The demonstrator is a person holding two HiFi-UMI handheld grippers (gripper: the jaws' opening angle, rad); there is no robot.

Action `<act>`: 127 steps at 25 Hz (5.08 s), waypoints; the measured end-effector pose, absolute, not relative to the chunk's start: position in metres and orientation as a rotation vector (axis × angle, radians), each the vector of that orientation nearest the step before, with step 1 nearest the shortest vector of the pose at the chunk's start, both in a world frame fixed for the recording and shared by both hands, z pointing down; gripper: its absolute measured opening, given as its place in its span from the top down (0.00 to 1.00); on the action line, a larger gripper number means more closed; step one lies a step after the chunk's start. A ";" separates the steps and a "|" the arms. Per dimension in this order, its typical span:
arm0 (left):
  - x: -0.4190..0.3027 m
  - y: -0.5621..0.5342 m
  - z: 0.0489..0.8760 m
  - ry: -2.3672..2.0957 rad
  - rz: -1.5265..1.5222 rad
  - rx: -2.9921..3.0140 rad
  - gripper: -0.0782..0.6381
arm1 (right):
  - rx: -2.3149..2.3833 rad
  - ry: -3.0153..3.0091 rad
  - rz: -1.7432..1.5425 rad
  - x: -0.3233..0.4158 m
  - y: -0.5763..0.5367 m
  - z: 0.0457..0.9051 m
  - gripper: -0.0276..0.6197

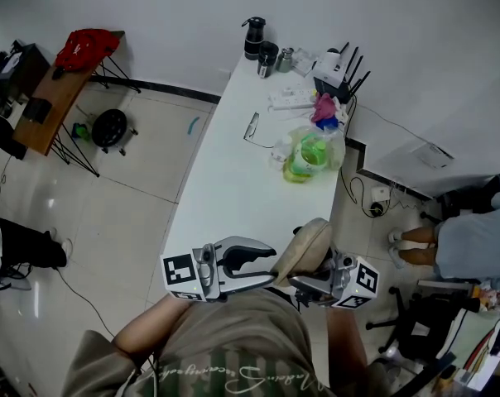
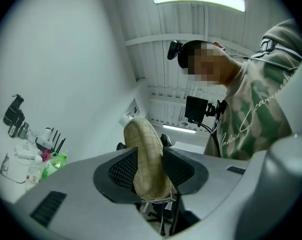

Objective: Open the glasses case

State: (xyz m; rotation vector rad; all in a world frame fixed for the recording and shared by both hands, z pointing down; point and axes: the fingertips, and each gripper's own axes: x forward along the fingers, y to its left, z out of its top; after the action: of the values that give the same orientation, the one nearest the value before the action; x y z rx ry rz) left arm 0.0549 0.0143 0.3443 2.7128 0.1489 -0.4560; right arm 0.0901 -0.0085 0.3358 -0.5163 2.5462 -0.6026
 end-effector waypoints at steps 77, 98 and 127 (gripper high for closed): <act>0.052 0.082 0.346 0.302 -0.401 2.622 0.45 | -0.075 2.609 -0.475 0.050 0.064 0.319 0.38; 0.035 0.064 0.358 0.166 -0.343 2.697 0.65 | -0.399 2.788 -0.690 0.057 0.045 0.361 0.38; 0.026 0.074 0.351 0.380 -0.297 2.658 0.36 | -0.010 2.816 -0.315 0.032 0.076 0.329 0.39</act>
State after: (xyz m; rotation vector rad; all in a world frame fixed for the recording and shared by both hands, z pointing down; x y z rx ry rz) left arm 0.0262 0.0745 0.3513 2.6578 0.3804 -0.2969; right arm 0.0323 0.0757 0.3287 -0.0100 2.8160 -0.3152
